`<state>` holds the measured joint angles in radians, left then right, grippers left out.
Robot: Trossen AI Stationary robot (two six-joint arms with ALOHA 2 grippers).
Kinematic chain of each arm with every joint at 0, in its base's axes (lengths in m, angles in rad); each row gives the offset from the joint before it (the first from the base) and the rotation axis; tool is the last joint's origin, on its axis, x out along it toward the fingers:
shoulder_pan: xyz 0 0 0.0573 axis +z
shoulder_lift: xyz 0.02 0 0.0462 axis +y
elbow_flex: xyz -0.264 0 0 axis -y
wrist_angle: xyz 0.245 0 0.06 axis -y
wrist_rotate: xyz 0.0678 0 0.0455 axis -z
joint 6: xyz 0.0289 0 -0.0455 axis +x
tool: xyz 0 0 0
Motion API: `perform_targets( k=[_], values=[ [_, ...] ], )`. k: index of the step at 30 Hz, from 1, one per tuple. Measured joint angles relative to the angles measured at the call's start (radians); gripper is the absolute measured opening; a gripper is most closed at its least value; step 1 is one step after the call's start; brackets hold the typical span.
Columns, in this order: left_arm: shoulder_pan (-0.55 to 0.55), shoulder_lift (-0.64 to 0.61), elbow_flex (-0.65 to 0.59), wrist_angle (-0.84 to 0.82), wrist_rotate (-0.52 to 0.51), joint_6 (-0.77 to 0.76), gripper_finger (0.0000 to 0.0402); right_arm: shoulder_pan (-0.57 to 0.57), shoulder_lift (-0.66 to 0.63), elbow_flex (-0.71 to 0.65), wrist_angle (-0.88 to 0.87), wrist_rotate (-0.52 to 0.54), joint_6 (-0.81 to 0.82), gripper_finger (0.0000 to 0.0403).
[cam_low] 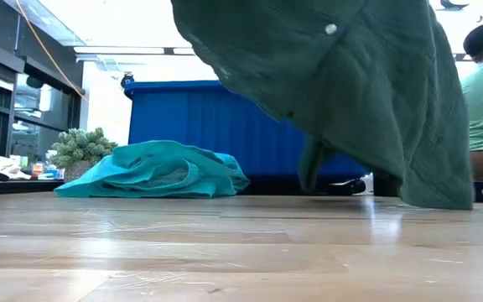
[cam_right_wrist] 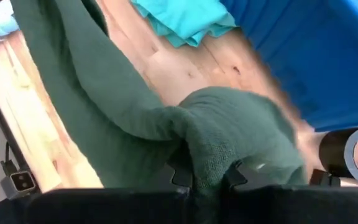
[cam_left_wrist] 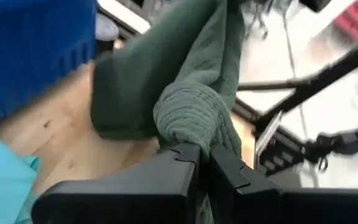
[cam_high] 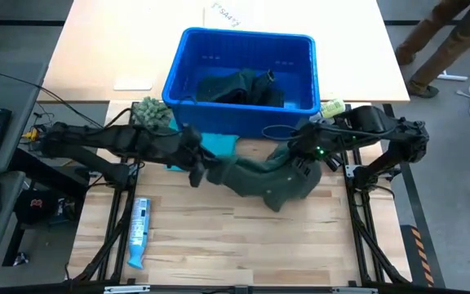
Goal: Fold laundry
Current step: Fold the green polo shirt from the blue laundry bin
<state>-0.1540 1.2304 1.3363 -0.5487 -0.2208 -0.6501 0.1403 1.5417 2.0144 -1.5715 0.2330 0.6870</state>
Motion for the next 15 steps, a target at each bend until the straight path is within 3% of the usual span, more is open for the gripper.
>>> perform_targets(
  k=[8, 15],
  values=[
    [0.024, -0.172, -0.291, 0.312, -0.070, -0.030, 0.0000, -0.093, 0.000, 0.000, 0.000, -0.005, -0.095, 0.0000],
    [0.023, -0.196, -0.390, 0.417, -0.064, -0.038, 0.0000, -0.136, 0.000, 0.000, 0.000, -0.062, -0.168, 0.0000]
  ],
)
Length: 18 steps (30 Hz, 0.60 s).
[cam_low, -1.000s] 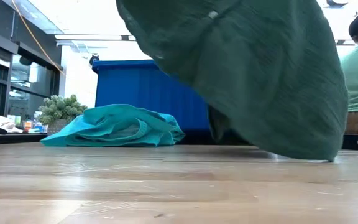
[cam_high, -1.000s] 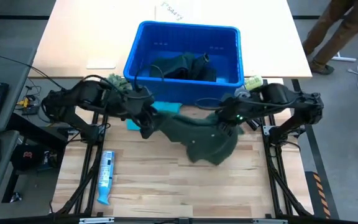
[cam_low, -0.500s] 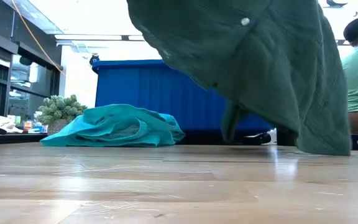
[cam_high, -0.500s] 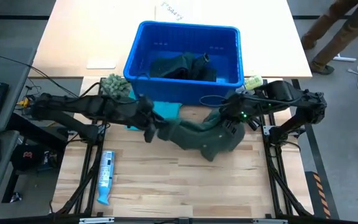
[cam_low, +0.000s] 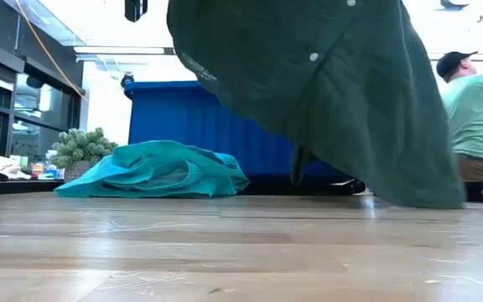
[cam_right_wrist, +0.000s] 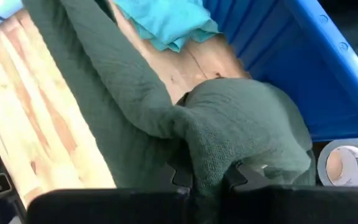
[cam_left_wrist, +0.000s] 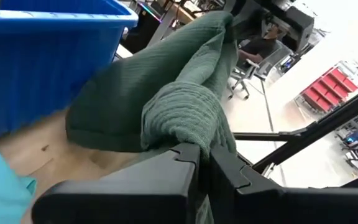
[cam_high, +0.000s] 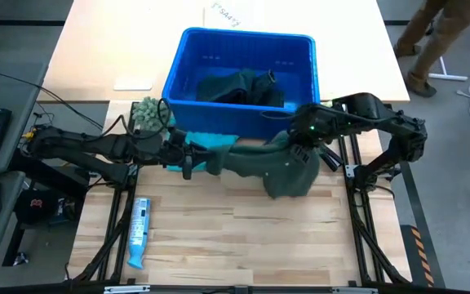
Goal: Fold laundry
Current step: Fold the green polo shirt from the blue laundry bin
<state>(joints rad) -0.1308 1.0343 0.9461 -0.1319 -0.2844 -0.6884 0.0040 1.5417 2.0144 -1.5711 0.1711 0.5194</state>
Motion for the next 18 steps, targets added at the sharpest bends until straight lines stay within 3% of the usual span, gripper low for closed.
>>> perform_targets(
  k=[6, 10, 18],
  values=[
    [0.013, 0.006, -0.019, 0.026, -0.004, 0.006, 0.0000, -0.025, -0.037, -0.078, 0.004, -0.004, -0.013, 0.0000],
    [0.030, 0.006, -0.019, 0.034, -0.009, 0.028, 0.0000, -0.040, -0.150, -0.286, 0.025, -0.019, 0.028, 0.0000],
    [0.124, 0.006, -0.019, 0.121, -0.046, 0.167, 0.0000, -0.039, -0.508, -0.716, 0.299, -0.095, 0.191, 0.0000]
  ],
)
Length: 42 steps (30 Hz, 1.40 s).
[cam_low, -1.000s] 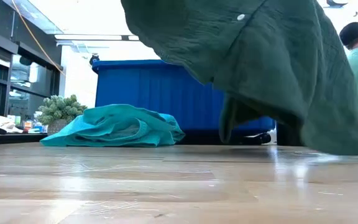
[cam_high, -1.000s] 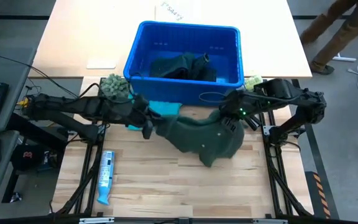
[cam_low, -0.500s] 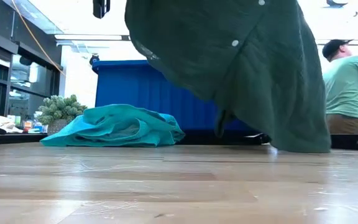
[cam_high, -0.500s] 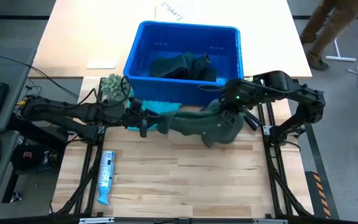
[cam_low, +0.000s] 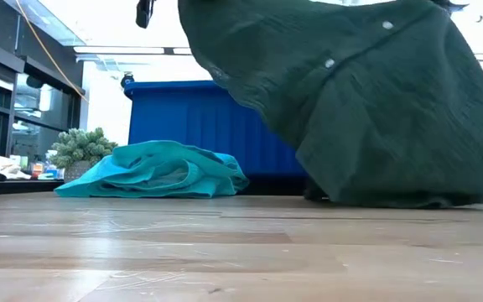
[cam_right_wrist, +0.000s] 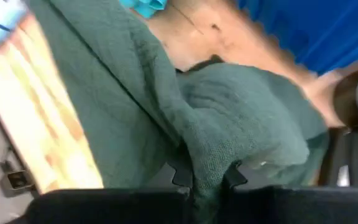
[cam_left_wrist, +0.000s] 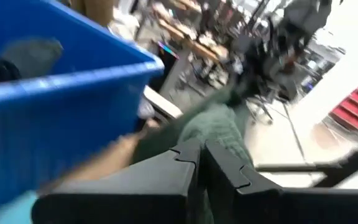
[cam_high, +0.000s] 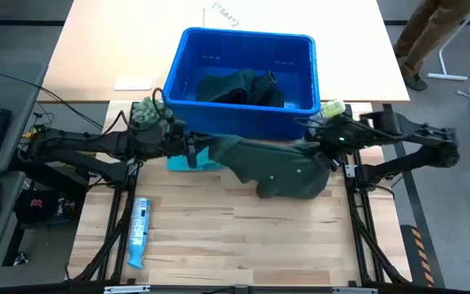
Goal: Fold laundry
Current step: Fold the green polo shirt from the blue laundry bin
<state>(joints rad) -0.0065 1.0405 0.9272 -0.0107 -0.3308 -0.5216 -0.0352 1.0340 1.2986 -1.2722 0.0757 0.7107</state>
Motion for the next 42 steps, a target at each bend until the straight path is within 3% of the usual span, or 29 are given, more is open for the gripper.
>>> perform_targets(
  k=[7, 13, 21, 28, 35, 42],
  values=[
    [0.119, 0.000, 0.000, 0.010, 0.038, 0.036, 0.0000, 0.000, -0.152, -0.226, 0.171, -0.059, 0.049, 0.0000],
    [0.093, 0.046, 0.001, 0.014, 0.026, 0.005, 0.0000, 0.000, -0.112, -0.312, 0.328, -0.135, -0.007, 0.0000],
    [0.024, 0.135, 0.001, 0.099, -0.004, -0.020, 0.0000, 0.000, -0.047, -0.297, 0.412, -0.083, -0.060, 0.0012],
    [0.046, 0.107, 0.001, 0.170, -0.007, -0.022, 0.0000, 0.003, -0.018, -0.297, 0.475, -0.079, -0.106, 0.0092],
    [0.053, 0.087, 0.002, 0.166, -0.004, -0.028, 0.0005, 0.010, -0.022, -0.297, 0.681, -0.060, -0.107, 0.0182],
    [0.053, 0.087, 0.002, 0.168, -0.001, -0.048, 0.0067, 0.009, -0.022, -0.297, 0.736, -0.088, -0.059, 0.0227]
  ],
)
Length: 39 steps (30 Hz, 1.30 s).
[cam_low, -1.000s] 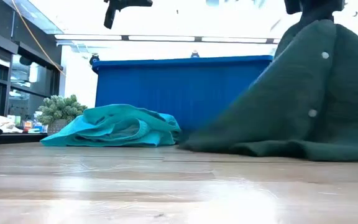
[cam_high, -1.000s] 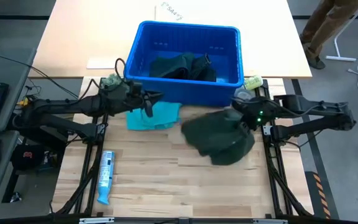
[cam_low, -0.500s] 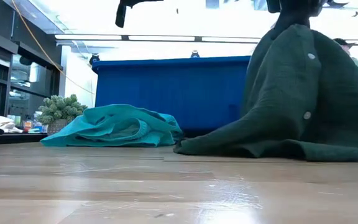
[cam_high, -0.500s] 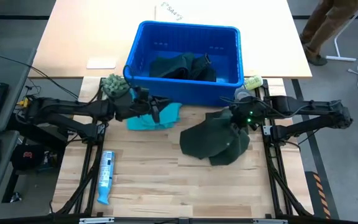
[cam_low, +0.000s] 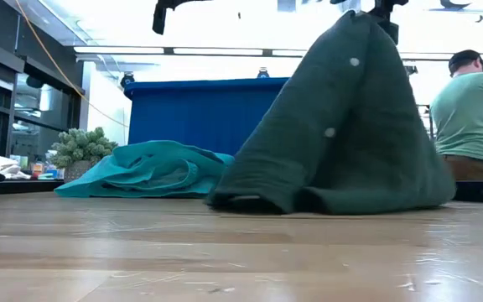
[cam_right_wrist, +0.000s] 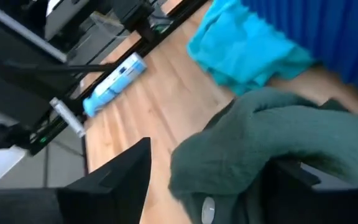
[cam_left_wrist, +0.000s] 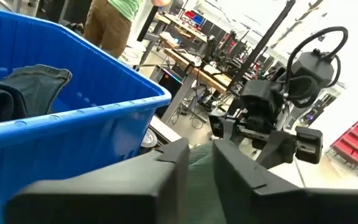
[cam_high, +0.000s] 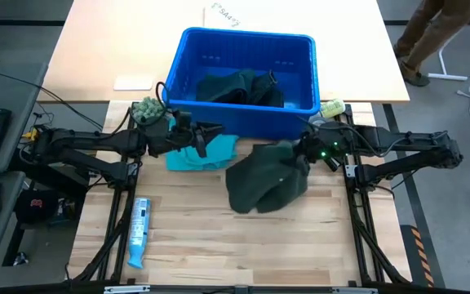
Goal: Fold laundry
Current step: Fold the green polo shirt from the blue laundry bin
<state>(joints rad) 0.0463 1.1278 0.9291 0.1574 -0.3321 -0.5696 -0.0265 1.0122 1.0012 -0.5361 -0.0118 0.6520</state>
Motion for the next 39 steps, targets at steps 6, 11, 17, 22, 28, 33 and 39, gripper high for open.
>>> perform_targets(
  k=[6, 11, 17, 22, 28, 33, 39],
  values=[
    [0.000, 0.000, 0.000, 0.015, 0.042, -0.050, 0.0129, 0.005, 0.000, 0.000, -0.005, -0.148, 0.056, 0.0228],
    [0.000, 0.000, 0.000, 0.027, 0.106, -0.057, 0.0147, 0.028, -0.012, 0.035, -0.224, -0.183, 0.082, 0.0227],
    [0.000, 0.000, 0.000, 0.013, 0.086, -0.022, 0.0149, 0.048, -0.007, 0.144, -0.546, 0.174, 0.054, 0.0227],
    [0.000, 0.000, 0.000, 0.013, 0.049, 0.023, 0.0149, 0.046, 0.043, 0.214, -0.514, 0.350, -0.003, 0.0227],
    [0.000, 0.010, 0.000, -0.157, -0.044, 0.045, 0.0091, 0.001, 0.161, 0.228, -0.514, 0.320, -0.047, 0.0145],
    [0.046, 0.049, 0.000, -0.316, -0.134, -0.066, 0.0011, -0.055, 0.290, 0.229, -0.387, 0.324, -0.128, 0.0017],
    [0.200, 0.142, 0.000, -0.304, -0.103, -0.065, 0.0001, -0.183, 0.410, 0.262, -0.274, 0.393, -0.164, 0.0002]
  ],
)
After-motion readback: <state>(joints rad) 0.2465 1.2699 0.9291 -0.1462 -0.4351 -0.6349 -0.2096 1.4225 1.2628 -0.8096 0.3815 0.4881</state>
